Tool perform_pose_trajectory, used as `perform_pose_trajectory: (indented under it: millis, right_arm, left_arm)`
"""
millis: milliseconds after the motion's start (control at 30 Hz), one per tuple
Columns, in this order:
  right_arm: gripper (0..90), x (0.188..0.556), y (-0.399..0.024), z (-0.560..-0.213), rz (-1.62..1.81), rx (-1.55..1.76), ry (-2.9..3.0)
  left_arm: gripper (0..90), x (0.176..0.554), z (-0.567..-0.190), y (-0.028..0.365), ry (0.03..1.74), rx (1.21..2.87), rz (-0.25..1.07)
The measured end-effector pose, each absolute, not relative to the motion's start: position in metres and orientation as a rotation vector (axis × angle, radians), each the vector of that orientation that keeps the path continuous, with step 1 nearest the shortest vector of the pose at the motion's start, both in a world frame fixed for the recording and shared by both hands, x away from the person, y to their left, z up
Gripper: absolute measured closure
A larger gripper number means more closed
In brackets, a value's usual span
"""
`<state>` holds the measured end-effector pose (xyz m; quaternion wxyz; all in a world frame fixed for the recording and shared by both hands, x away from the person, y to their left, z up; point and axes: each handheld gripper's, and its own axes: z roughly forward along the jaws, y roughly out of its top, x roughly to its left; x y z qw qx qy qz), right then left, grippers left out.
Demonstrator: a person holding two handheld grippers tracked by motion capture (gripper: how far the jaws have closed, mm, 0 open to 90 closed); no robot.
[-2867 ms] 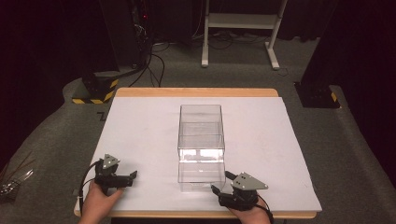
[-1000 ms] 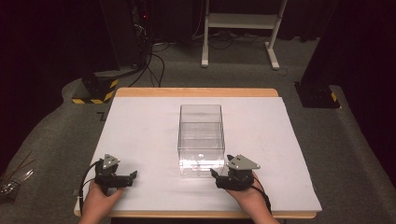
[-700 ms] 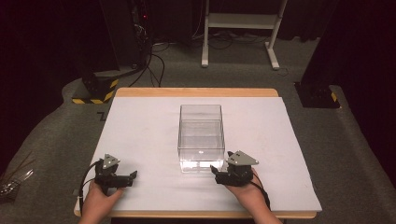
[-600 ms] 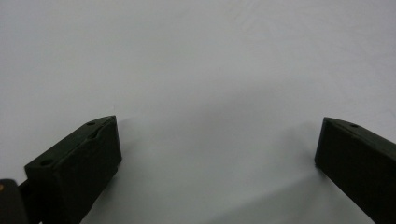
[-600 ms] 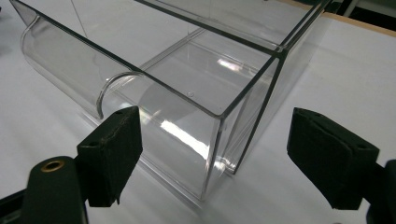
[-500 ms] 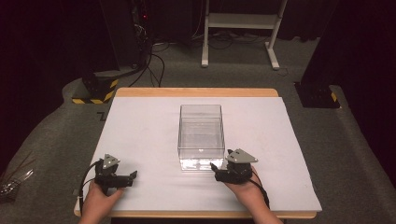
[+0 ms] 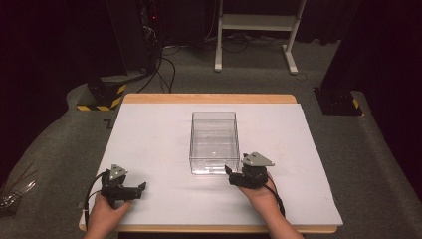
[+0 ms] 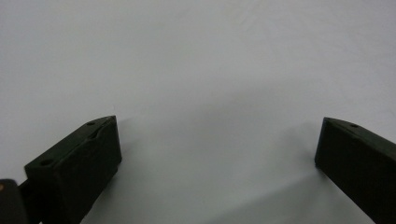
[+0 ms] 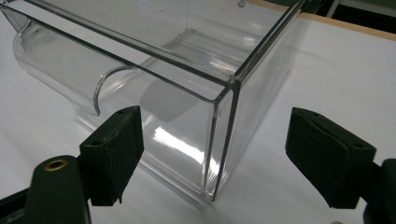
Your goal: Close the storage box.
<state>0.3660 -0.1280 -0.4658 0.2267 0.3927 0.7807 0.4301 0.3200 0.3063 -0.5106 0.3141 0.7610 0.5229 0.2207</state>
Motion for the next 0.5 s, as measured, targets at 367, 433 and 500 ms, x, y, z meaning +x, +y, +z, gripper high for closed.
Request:
perform_pose_trajectory:
  millis: [367,433,500]
  right_arm:
    - [21.7,0.375,-0.126,-0.466,1.17,1.095,2.119]
    - [21.7,0.377,-0.126,-0.466,1.17,1.098,2.115]
    - [21.8,0.378,-0.126,-0.466,1.169,1.099,2.111]
  left_arm:
    - [0.5,0.32,-0.511,0.306,1.378,2.007,0.582]
    - [0.5,0.32,-0.511,0.306,1.378,2.007,0.582]
    - [0.5,0.32,-0.511,0.306,1.378,2.007,0.582]
